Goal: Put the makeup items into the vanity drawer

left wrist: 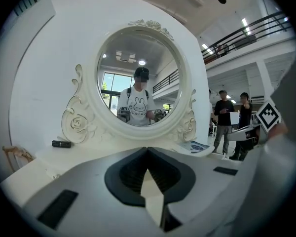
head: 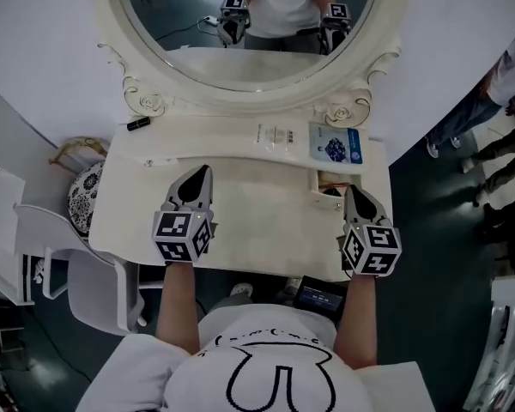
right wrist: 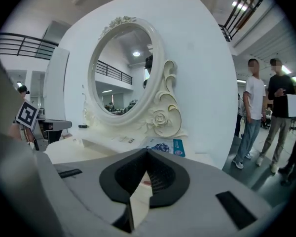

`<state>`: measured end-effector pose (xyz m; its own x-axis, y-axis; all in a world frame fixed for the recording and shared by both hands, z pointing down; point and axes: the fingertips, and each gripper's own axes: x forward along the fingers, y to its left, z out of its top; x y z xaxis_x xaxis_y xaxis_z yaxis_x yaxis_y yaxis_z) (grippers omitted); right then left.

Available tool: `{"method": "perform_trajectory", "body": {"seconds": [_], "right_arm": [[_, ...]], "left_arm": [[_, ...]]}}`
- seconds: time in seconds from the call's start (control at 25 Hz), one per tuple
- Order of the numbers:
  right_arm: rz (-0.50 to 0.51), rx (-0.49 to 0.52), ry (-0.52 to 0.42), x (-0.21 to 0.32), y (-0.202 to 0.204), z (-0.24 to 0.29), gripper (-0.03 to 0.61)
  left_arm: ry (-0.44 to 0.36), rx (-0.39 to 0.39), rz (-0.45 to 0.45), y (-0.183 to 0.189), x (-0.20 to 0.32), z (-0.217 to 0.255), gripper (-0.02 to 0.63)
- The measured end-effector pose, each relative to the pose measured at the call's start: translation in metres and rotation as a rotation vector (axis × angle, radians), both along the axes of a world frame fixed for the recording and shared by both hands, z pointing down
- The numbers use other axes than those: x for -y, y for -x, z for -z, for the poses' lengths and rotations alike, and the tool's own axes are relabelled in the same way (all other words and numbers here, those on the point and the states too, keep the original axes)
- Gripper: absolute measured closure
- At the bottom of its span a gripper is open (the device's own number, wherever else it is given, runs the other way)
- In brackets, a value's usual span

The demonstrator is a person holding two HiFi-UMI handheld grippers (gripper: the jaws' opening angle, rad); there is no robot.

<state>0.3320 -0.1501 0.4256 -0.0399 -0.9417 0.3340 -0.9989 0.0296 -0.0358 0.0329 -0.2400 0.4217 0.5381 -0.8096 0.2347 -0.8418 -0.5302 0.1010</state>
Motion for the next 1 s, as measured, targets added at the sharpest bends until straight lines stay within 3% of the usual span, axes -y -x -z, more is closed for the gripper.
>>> {"method": "perform_trajectory", "body": {"seconds": [0.56,1.0], "right_arm": [[-0.222,-0.015,-0.013,-0.094,0.019,-0.002,0.591],[-0.265,-0.058,-0.034,-0.142,-0.004,0.018,0.592]], "left_arm": [[0.02,-0.025,-0.223,-0.012,-0.028,-0.009,0.606],[0.003,-0.044,-0.304,-0.053,-0.066,0.003,0.606]]}}
